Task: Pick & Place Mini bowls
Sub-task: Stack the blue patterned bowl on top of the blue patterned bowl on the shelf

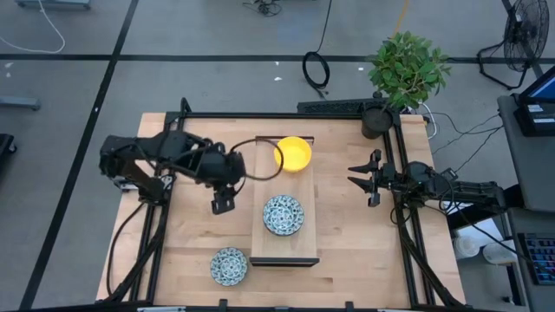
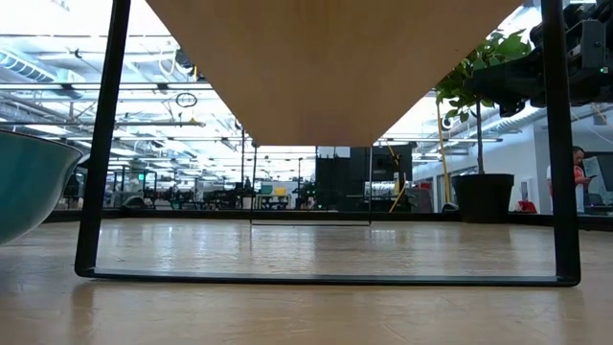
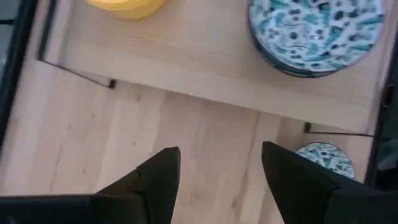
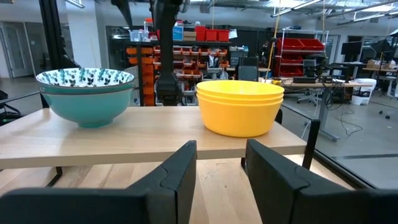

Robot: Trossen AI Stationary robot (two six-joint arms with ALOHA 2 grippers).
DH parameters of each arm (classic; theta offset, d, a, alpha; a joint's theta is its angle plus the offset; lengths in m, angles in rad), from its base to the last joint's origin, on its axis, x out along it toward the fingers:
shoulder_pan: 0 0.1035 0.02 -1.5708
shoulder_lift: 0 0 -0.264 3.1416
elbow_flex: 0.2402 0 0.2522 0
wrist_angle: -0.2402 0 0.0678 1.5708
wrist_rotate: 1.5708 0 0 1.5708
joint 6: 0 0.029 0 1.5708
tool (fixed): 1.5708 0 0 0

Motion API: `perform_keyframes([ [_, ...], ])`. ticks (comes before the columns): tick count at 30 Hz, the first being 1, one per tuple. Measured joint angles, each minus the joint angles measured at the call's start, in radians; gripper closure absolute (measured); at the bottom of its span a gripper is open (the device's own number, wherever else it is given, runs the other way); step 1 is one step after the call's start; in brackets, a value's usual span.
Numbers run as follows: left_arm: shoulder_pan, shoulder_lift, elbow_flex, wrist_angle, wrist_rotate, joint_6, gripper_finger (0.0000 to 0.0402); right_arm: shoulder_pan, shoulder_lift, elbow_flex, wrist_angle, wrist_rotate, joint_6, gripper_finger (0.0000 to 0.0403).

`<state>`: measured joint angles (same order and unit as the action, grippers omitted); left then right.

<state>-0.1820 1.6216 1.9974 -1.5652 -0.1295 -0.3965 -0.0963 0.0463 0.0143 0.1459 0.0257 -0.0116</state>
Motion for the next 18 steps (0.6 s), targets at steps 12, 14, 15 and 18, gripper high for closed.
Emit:
perform_keyframes([
  [12, -0.212, -0.015, -0.114, 0.002, -0.002, -0.165, 0.0193, 0.0, 0.0, 0.0, 0.0, 0.0, 0.0, 0.0277],
  [14, -0.237, -0.012, -0.158, -0.006, -0.002, -0.197, 0.0191, 0.0, 0.0, 0.0, 0.0, 0.0, 0.0, 0.0277],
  [15, -0.249, -0.011, -0.18, -0.003, -0.002, -0.214, 0.019, 0.0, 0.0, 0.0, 0.0, 0.0, 0.0, 0.0277],
  [18, -0.286, -0.012, -0.244, 0.002, -0.003, -0.272, 0.019, 0.0, 0.0, 0.0, 0.0, 0.0, 0.0, 0.0277],
])
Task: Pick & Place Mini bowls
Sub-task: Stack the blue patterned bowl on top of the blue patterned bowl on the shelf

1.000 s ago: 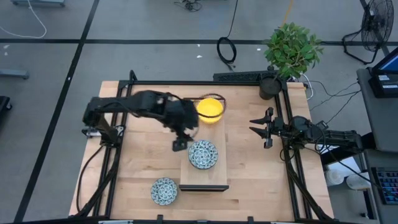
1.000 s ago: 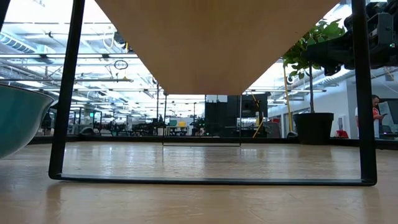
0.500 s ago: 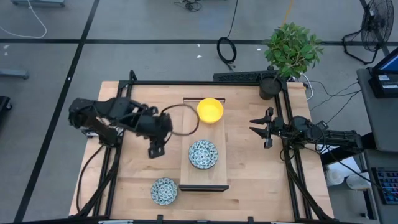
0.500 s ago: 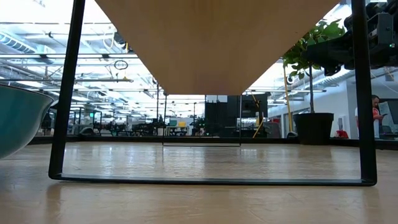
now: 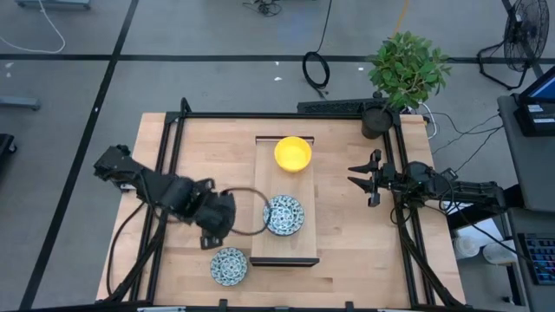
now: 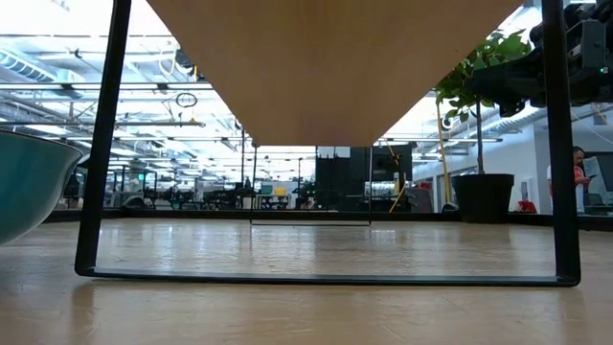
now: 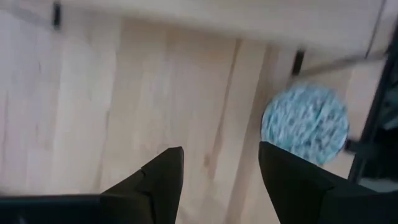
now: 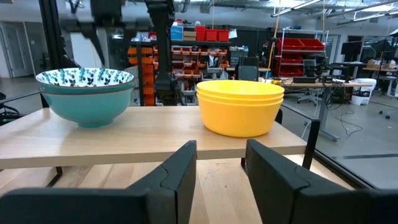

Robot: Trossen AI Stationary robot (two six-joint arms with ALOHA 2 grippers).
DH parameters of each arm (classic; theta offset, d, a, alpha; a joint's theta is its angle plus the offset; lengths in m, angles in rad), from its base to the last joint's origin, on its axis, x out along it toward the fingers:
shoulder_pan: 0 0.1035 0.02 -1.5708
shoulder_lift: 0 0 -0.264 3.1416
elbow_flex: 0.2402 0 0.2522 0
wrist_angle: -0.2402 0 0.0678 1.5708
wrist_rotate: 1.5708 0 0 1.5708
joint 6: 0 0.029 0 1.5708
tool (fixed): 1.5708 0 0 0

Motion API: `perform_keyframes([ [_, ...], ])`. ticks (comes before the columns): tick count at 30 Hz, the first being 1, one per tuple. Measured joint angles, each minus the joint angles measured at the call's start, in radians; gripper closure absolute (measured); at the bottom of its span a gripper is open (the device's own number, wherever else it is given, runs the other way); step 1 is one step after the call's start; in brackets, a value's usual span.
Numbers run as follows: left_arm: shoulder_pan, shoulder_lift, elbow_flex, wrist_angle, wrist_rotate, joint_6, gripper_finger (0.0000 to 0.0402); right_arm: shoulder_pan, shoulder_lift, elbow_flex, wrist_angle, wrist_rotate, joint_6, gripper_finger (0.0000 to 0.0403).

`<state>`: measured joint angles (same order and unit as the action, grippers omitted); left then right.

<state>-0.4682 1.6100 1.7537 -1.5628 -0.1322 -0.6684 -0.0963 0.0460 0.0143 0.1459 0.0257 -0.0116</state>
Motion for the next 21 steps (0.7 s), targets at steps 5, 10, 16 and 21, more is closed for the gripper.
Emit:
perform_keyframes([
  [5, -0.055, 0.0, -0.105, 0.007, 0.003, -0.114, 0.019, 0.0, 0.0, 0.0, 0.0, 0.0, 0.0, 0.0277],
  [10, -0.1, 0.0, -0.2, 0.058, 0.004, -0.2, 0.019, 0.0, 0.0, 0.0, 0.0, 0.0, 0.0, 0.0277],
  [16, -0.131, 0.0, -0.295, 0.22, 0.013, -0.209, 0.019, 0.0, 0.0, 0.0, 0.0, 0.0, 0.0, 0.0277],
  [21, -0.138, 0.0, -0.361, 0.317, 0.061, -0.225, 0.019, 0.0, 0.0, 0.0, 0.0, 0.0, 0.0, 0.0277],
])
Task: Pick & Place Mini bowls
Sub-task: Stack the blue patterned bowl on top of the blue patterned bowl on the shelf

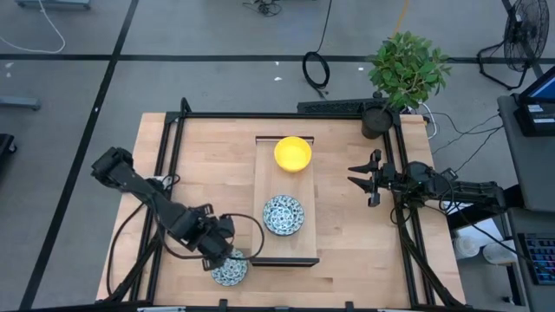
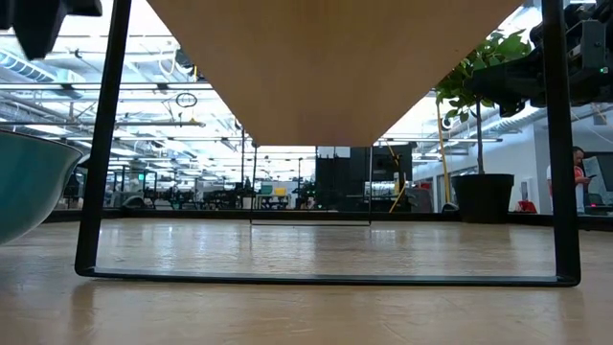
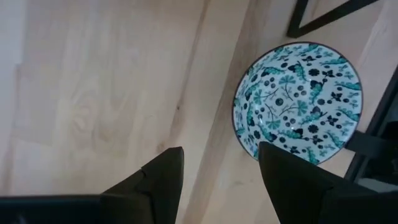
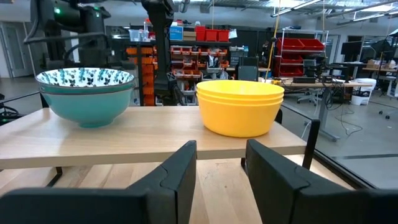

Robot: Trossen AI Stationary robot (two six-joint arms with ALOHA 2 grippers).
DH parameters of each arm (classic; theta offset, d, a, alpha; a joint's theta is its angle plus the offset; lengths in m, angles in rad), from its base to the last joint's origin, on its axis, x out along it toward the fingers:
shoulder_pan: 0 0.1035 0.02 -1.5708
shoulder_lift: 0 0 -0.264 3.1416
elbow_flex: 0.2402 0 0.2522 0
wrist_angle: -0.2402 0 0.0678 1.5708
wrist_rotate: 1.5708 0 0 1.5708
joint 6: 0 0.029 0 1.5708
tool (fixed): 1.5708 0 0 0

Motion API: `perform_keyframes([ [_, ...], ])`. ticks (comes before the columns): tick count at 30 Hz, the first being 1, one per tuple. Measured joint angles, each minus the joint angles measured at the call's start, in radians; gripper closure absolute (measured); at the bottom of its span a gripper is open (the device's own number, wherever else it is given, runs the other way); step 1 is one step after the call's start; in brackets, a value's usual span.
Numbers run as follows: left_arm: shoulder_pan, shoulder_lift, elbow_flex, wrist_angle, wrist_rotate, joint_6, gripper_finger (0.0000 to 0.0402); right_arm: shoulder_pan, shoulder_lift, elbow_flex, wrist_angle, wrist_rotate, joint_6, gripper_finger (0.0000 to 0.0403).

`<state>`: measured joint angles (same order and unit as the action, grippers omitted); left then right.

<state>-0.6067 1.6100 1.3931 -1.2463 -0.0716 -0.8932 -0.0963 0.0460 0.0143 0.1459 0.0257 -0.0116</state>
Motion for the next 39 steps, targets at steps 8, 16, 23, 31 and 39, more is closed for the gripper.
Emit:
perform_keyframes([
  [8, 0.0, 0.0, -0.105, 0.132, 0.002, -0.011, 0.019, 0.0, 0.0, 0.0, 0.0, 0.0, 0.0, 0.0277],
  [16, 0.0, 0.0, -0.191, 0.298, 0.019, -0.011, 0.019, 0.0, 0.0, 0.0, 0.0, 0.0, 0.0, 0.0277],
  [23, 0.0, 0.0, -0.236, 0.385, 0.021, -0.003, 0.019, 0.0, 0.0, 0.0, 0.0, 0.0, 0.0, 0.0277],
  [31, -0.002, 0.0, -0.242, 0.384, 0.021, 0.03, 0.019, 0.0, 0.0, 0.0, 0.0, 0.0, 0.0, 0.0277],
  [39, -0.005, 0.0, -0.242, 0.384, 0.013, 0.021, 0.019, 0.0, 0.0, 0.0, 0.0, 0.0, 0.0, 0.0277],
])
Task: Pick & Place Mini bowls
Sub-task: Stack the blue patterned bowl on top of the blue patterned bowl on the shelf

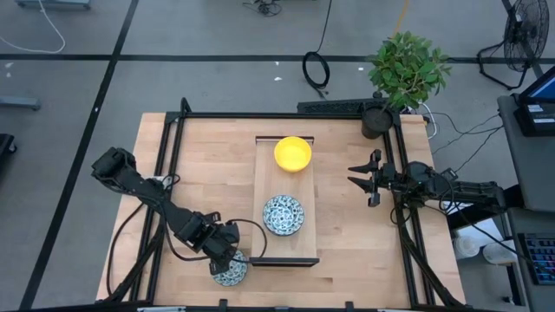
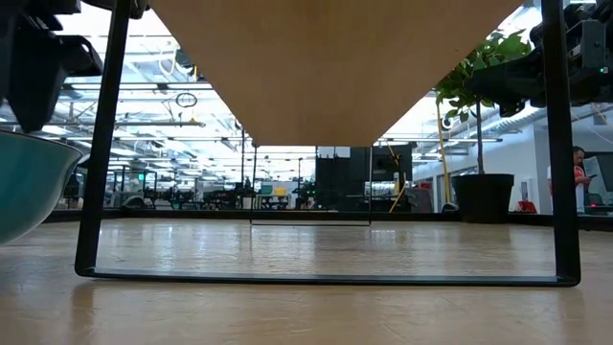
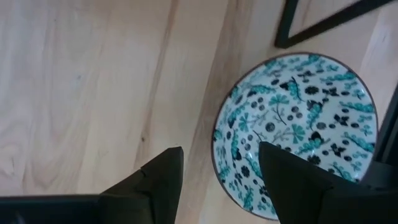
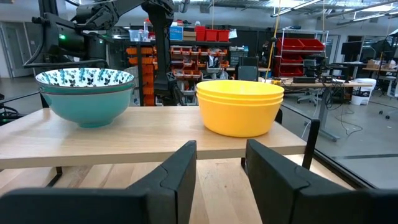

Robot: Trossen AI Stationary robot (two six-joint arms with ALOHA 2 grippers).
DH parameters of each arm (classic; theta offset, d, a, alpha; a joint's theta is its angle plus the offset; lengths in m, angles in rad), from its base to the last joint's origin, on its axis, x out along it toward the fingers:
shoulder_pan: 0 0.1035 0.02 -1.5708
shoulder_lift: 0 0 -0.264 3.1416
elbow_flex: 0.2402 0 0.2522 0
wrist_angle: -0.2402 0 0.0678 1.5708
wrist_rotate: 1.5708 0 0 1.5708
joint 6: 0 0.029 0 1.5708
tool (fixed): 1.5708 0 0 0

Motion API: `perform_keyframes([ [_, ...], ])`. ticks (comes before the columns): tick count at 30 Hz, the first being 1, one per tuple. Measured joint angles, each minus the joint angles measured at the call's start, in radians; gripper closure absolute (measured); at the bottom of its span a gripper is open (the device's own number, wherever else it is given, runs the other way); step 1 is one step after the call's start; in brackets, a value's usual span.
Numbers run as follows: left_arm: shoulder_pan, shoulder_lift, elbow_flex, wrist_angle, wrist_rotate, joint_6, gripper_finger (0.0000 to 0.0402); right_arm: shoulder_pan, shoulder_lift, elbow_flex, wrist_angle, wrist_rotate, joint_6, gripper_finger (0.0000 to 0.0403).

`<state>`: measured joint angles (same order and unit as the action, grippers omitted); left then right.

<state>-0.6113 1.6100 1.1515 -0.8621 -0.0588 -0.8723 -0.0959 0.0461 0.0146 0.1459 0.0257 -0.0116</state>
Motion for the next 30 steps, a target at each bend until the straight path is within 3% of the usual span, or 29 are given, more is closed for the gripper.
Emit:
perform_keyframes([
  [24, -0.042, 0.0, -0.072, 0.01, -0.047, -0.237, 0.019, 0.0, 0.0, 0.0, 0.0, 0.0, 0.0, 0.0277],
  [30, -0.06, 0.0, -0.11, 0.103, -0.046, -0.271, 0.019, 0.0, 0.0, 0.0, 0.0, 0.0, 0.0, 0.0277],
])
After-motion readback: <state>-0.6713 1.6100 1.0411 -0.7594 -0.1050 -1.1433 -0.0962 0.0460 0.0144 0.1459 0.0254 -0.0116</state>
